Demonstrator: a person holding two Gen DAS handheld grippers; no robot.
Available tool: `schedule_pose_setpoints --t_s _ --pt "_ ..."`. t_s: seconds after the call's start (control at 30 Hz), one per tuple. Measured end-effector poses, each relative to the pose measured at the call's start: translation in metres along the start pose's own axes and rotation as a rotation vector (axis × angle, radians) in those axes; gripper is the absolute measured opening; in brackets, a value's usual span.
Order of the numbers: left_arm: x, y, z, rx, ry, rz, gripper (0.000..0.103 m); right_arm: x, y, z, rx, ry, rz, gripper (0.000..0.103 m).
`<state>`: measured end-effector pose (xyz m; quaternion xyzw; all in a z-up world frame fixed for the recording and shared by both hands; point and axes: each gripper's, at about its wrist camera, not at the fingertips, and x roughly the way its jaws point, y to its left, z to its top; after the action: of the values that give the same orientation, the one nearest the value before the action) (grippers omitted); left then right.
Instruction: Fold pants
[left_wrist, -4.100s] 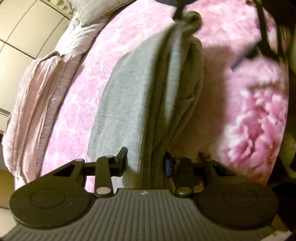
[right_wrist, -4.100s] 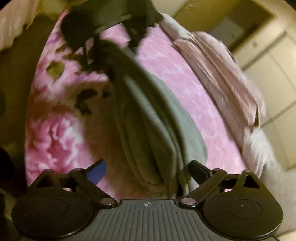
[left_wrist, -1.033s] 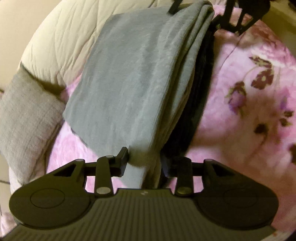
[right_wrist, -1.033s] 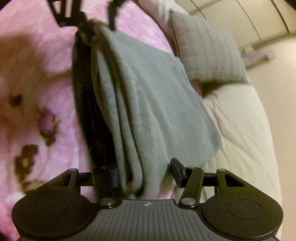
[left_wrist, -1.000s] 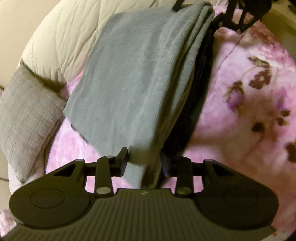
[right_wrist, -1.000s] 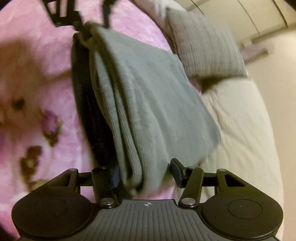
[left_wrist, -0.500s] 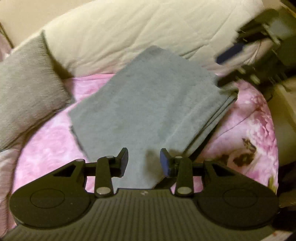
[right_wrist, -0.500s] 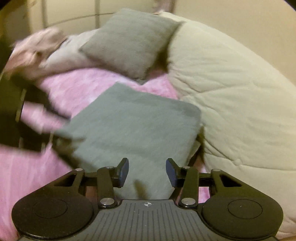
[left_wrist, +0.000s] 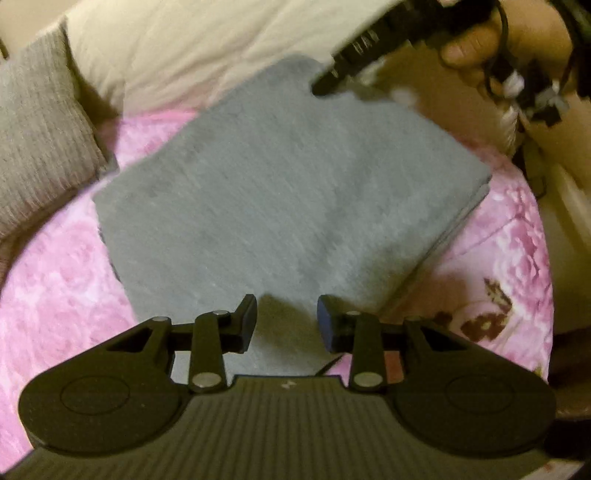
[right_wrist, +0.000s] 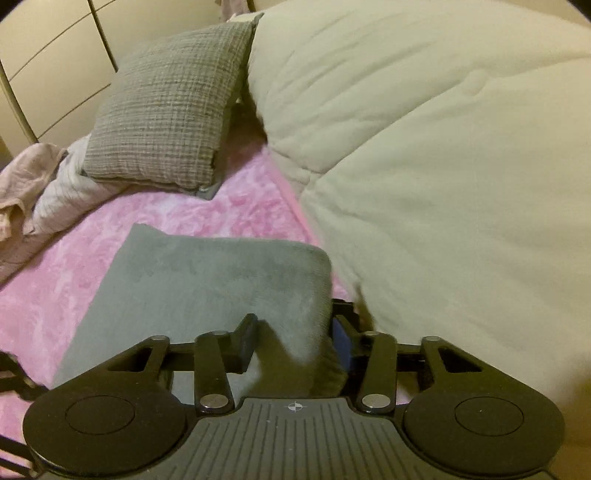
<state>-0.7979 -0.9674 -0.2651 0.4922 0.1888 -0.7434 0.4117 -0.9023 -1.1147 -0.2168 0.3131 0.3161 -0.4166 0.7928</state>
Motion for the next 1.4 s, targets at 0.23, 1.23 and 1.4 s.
schedule_pose_setpoints --t_s 0.23,1.23,1.4 --pt "-0.004 0.002 0.013 -0.019 -0.021 -0.008 0.027 0.002 0.005 0.025 -0.134 -0.020 -0.038 0.008" --pt "-0.032 0.047 -0.046 -0.216 0.056 0.061 0.032 -0.090 0.073 -0.086 -0.214 0.078 -0.037 0.030" --pt "0.001 0.046 -0.070 -0.209 0.130 0.061 0.032 -0.052 0.054 -0.113 -0.110 0.164 -0.047 0.031"
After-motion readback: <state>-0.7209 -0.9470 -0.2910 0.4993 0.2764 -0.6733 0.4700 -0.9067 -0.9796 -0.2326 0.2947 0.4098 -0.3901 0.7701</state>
